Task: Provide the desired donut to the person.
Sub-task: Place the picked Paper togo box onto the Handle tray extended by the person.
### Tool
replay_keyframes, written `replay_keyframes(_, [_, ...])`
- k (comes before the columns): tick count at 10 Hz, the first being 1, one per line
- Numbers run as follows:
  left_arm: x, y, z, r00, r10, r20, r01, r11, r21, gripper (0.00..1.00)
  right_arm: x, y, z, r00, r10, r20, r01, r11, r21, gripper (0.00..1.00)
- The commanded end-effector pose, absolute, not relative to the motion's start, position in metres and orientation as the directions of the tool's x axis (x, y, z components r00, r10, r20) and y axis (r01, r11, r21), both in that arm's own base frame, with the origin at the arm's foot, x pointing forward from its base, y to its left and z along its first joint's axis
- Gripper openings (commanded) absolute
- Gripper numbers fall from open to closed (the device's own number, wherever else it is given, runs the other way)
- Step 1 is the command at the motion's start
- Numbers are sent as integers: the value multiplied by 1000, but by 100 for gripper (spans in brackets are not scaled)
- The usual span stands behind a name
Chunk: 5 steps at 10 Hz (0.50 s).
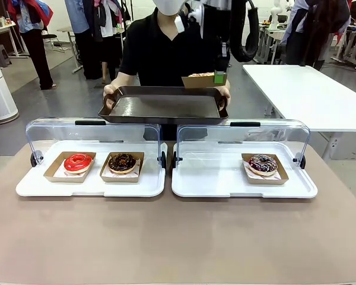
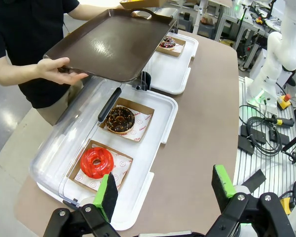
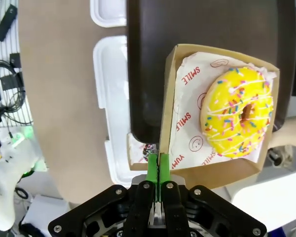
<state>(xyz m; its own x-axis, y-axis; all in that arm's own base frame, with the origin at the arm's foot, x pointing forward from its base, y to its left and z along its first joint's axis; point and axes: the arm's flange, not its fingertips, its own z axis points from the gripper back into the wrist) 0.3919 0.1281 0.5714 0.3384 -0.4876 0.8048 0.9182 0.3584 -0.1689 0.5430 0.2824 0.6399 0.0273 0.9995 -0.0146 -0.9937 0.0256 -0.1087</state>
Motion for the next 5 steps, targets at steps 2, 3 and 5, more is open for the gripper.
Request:
replay_keyframes(2, [391,129,572,334,-483,809,920,355,-167,100,566,275,632,-80,997,2,-989,-79,-123,2])
replay_keyframes(3, [391,129,572,334,-483,809,920,355,-167,100,570,273,626,-106,994,30,-988,-102,-114,2])
replay_keyframes(5, [391,129,572,334,-483,809,920,355,-167,100,576,272,622,-111,992,63,-987,-103,-120,2])
